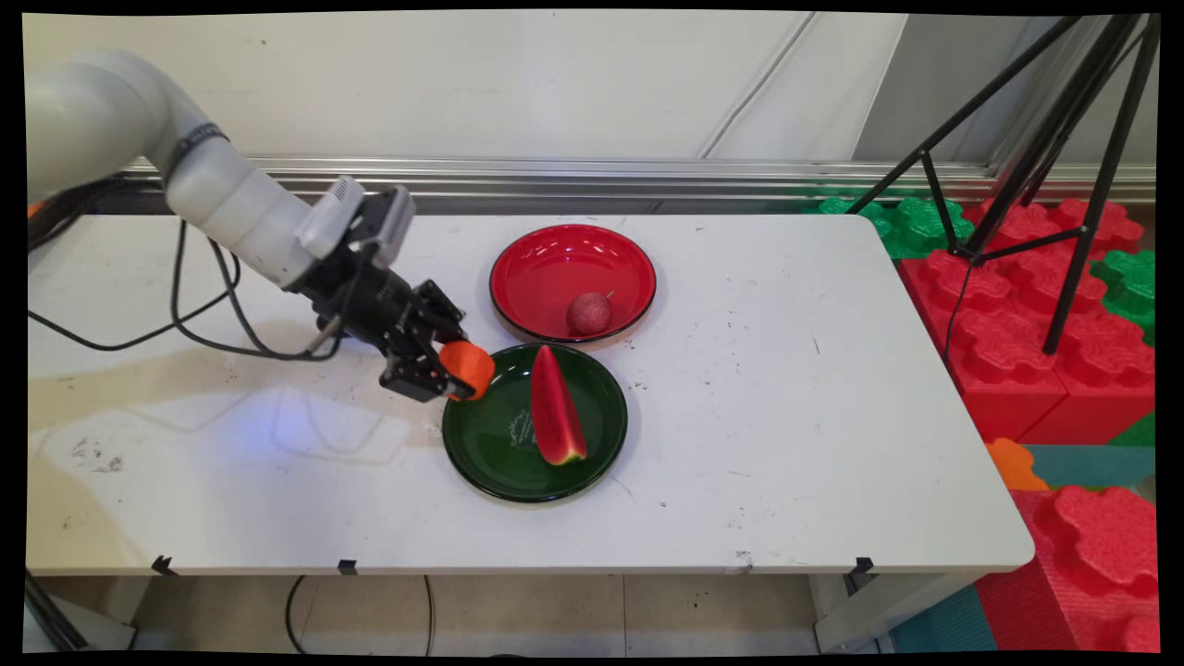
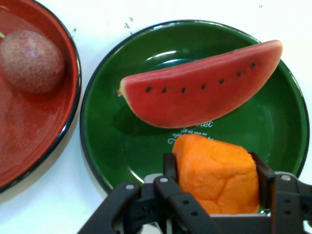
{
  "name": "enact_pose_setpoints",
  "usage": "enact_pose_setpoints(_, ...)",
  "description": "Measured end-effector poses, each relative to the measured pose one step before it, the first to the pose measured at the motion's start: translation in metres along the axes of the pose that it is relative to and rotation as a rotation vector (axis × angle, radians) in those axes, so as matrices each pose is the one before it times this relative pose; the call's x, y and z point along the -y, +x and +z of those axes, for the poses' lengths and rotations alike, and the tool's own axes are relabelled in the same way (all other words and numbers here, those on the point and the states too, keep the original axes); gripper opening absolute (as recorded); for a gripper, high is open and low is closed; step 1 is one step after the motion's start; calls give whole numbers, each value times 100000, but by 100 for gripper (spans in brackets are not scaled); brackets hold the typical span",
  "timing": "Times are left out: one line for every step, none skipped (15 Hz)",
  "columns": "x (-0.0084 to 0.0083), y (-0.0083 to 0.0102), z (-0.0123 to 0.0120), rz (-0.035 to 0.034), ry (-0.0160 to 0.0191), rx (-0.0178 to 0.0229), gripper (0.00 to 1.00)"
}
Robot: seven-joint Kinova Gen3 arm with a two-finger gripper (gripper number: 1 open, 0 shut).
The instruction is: Place the picked object on the table
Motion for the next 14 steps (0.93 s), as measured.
enact_pose_setpoints(16,-19,-668,-1356,689,-526,0)
enact_pose_setpoints(17,-18,-450,-896,470,-339,0)
enact_pose_setpoints(55,-100,-664,-1365,783,-267,0)
enact_pose_setpoints(42,-56,-416,-804,487,-151,0)
enact_pose_setpoints(105,-151,-617,-1313,883,-60,0)
enact_pose_setpoints(67,-92,-378,-758,570,0,0)
enact_pose_setpoints(143,-218,-540,-1284,993,207,0)
enact_pose_setpoints(99,-151,-330,-825,662,165,0)
enact_pose_setpoints(181,-310,-441,-1319,1097,444,0)
enact_pose_setpoints(229,-382,-442,-1443,1235,560,0)
enact_pose_setpoints(257,-439,-310,-1356,1084,757,0)
enact_pose_setpoints(235,-423,-167,-993,810,753,0)
enact_pose_setpoints(161,-291,-64,-595,454,537,0)
enact_pose_setpoints(274,-433,-8,-713,664,810,0)
